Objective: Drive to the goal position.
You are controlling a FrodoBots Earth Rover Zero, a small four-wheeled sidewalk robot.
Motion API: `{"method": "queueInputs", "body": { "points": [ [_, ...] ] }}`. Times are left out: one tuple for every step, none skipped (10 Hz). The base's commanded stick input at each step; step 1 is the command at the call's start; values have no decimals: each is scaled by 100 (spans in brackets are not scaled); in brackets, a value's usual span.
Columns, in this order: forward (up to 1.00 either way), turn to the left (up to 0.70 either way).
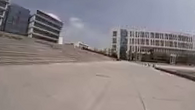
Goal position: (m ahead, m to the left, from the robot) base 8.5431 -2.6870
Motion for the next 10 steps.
{"method": "queueInputs", "body": {
  "points": [
    [70, 35],
    [70, 35],
    [70, 35],
    [70, 35],
    [70, 9],
    [70, 0],
    [70, 0],
    [70, 0],
    [70, 0],
    [70, 0]
  ]
}}
